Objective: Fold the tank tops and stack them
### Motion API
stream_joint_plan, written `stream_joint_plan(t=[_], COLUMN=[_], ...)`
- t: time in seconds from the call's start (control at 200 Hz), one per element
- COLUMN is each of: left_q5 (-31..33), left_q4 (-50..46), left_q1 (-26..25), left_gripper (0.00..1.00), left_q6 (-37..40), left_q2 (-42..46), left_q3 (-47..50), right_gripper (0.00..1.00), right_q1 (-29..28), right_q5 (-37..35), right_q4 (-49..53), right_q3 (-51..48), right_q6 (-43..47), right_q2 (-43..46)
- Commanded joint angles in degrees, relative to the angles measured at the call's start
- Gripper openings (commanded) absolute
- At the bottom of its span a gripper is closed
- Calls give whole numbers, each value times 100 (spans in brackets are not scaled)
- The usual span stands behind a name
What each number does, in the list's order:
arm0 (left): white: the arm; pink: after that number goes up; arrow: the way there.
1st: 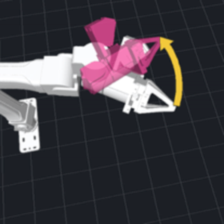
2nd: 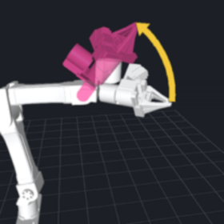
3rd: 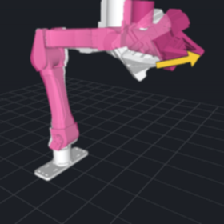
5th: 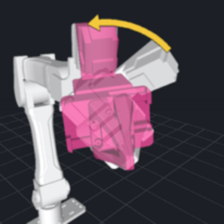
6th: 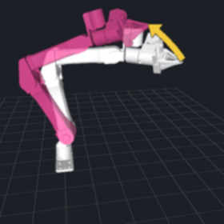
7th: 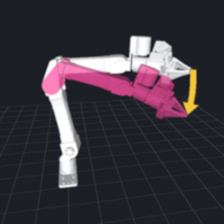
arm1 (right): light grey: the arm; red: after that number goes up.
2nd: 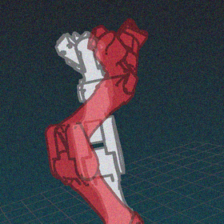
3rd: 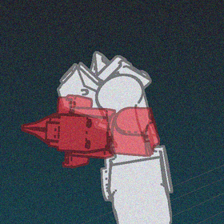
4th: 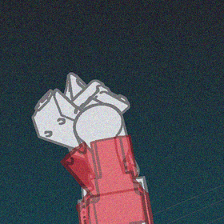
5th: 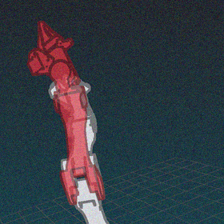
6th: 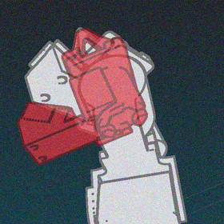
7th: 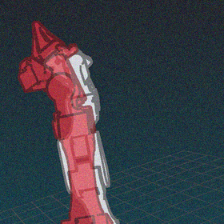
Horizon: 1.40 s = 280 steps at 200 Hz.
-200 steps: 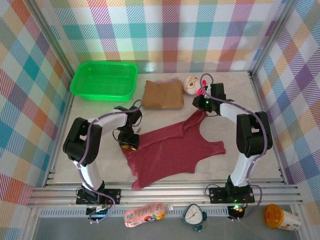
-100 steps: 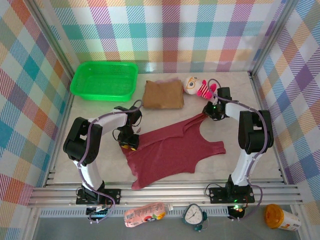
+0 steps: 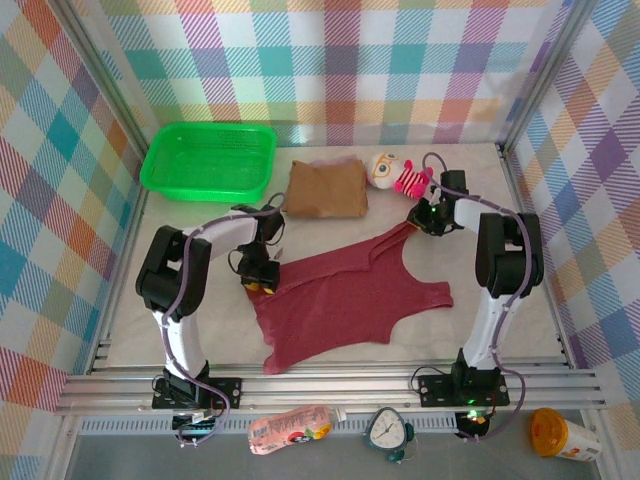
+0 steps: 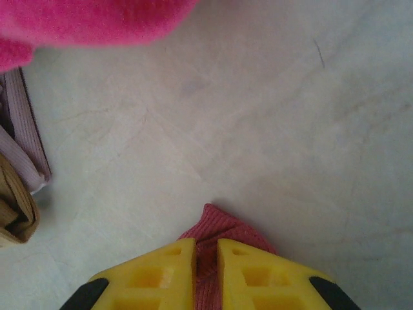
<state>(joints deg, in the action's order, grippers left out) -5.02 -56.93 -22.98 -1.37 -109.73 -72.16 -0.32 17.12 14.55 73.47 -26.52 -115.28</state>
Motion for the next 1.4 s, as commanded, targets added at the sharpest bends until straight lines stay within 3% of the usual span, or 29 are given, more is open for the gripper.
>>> stream_joint_plan(t=[0.0,0.16,0.31,0.485,0.66,0.915,1.13,1.395], left_q5=[90,499,730,577,-190,-828,-1154,-1301], left_q4=[205,193,-82,-522,-655,-269,514,967], left_q1=[166,319,418,400,337,-36,-442,-575], left_gripper=[38,38,40,44,47,48,48,44], left_q6=[242,437,550,214,-938,-2737,-3659,-3682], left_q2=[-428,-798,-871,-341,953,2593,2992,2769], left_q3=[-365,-1035,-1776,-1898,-608,1667,2788,3282], right_gripper=[18,18,22,33,47,53,53,53], right_q1=[90,101,80,-169,-748,-1763,-2490,-3425], right_q5=[-17,160,581,917,1148,1216,883,167], right_q4=[384,115,-316,-119,609,1341,1916,1647], right_q3=[293,544,319,-184,-932,-2388,-2943,-3489], right_q6=[-59,51,469,1858,3575,5939,6953,7388], right_q2=[-481,-521,59,1123,2272,3672,4003,3950])
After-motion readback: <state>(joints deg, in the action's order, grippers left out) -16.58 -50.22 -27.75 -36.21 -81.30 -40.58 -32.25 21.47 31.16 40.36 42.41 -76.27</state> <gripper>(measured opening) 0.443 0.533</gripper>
